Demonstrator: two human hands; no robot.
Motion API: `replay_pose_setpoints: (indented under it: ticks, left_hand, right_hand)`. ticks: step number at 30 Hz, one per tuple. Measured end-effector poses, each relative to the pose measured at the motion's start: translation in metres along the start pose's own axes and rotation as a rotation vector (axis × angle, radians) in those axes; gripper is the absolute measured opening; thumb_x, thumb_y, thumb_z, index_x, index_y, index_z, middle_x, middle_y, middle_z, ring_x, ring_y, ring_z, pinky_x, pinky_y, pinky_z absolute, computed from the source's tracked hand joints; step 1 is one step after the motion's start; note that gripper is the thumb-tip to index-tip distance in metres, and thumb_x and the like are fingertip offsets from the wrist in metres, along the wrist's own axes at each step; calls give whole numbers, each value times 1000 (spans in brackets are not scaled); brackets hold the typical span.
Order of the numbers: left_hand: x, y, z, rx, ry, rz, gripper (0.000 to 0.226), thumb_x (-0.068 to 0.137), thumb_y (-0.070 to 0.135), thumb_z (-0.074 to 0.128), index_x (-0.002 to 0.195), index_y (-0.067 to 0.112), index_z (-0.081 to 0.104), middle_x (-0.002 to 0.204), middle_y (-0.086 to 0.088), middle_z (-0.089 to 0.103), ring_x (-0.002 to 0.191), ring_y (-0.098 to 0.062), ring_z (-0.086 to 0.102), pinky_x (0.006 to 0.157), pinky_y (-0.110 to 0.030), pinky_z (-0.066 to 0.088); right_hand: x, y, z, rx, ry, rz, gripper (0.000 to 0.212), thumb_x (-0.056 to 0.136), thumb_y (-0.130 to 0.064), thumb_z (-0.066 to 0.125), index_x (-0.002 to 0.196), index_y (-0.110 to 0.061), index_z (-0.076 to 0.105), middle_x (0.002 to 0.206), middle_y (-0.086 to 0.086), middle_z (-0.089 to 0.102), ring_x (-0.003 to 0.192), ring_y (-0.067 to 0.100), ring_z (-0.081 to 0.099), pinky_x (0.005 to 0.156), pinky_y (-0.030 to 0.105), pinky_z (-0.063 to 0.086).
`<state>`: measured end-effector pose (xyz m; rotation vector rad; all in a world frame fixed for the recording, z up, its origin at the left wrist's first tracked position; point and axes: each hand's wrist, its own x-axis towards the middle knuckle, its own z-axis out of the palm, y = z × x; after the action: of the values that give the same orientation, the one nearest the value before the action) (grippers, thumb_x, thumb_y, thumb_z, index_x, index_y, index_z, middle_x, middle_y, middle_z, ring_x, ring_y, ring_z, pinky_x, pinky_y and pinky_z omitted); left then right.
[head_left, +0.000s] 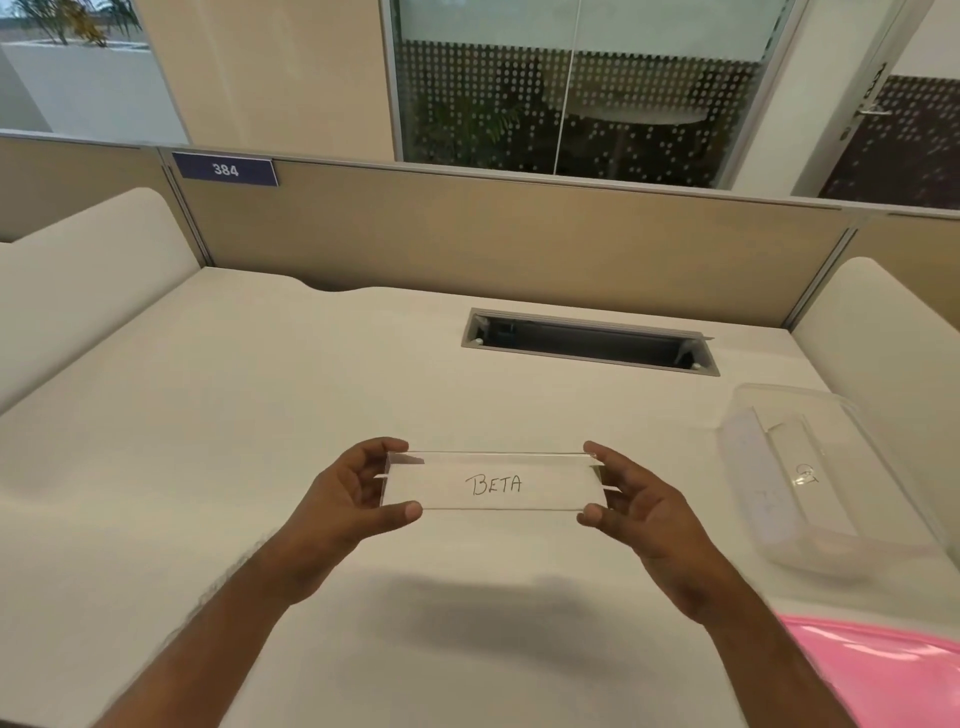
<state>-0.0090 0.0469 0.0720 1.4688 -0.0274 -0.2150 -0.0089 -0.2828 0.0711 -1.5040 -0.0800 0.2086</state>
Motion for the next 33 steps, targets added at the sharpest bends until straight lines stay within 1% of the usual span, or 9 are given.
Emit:
replay_pose_setpoints:
  ticks: [2,5,7,10,14,17,22,28,33]
  left_hand:
    - [2,4,0,13,-7,31,65,63,2,85,121,19,60,122,-6,70,102,-19,69,80,-24,55]
    - [4,11,0,41,-12,83,66,60,0,86,118,19,61,120,-6,71,102,-20,69,79,-24,55]
    - [6,16,1,60,-17,129,67,59,-1,86,118,18,60,119,-7,71,103,-19,69,82,-25,55]
    - [7,23,4,92,-22,200,68,57,-2,87,117,15,59,118,-7,71,106,-19,67,88,-26,54]
    - [8,31,7,141,-33,264,68,57,-1,88,117,11,58,119,-8,70,111,-22,65,98,-30,51]
    - [9,35,9,160,-42,274,70,58,-1,89,118,10,56,120,-9,70,112,-24,64,101,-33,50]
    - [10,39,14,193,-29,279,70,57,1,89,118,12,57,118,-5,71,110,-21,64,101,-42,47]
    - [11,40,19,196,-24,268,69,57,1,87,118,14,57,115,-1,72,107,-19,65,99,-40,48]
    - [12,40,23,204,-40,262,69,58,3,88,118,16,57,116,-2,71,107,-18,66,96,-34,51]
  right_hand:
    - [-1,-4,-1,-7,-22,-33,66,71,-11,79,130,-34,60,125,16,59,114,31,62,92,32,54]
    - [-3,-11,-3,-13,-40,-99,69,70,-8,79,132,-30,59,119,7,65,112,26,65,85,27,54]
    - [-3,-17,-5,-32,-35,-144,69,69,-6,78,132,-27,58,118,1,67,113,25,64,85,27,55]
    - [-5,-26,-8,-63,-28,-195,70,69,-6,78,133,-25,56,122,2,66,115,24,63,88,29,55]
    - [-6,-34,-13,-115,-21,-238,70,69,-14,79,133,-31,56,125,-1,66,118,20,62,92,29,54]
    - [-7,-36,-16,-126,-22,-261,69,70,-14,79,132,-35,56,125,-4,66,119,19,61,90,26,54]
    - [-7,-37,-20,-124,-18,-297,70,70,-14,80,133,-33,57,125,1,66,118,24,61,93,32,54]
    - [-8,-40,-26,-185,-14,-305,68,69,-27,81,131,-41,56,125,-4,65,120,18,60,93,29,53]
    - [-9,-39,-32,-208,-12,-298,71,68,-33,82,132,-42,55,125,-6,65,119,19,61,96,33,53]
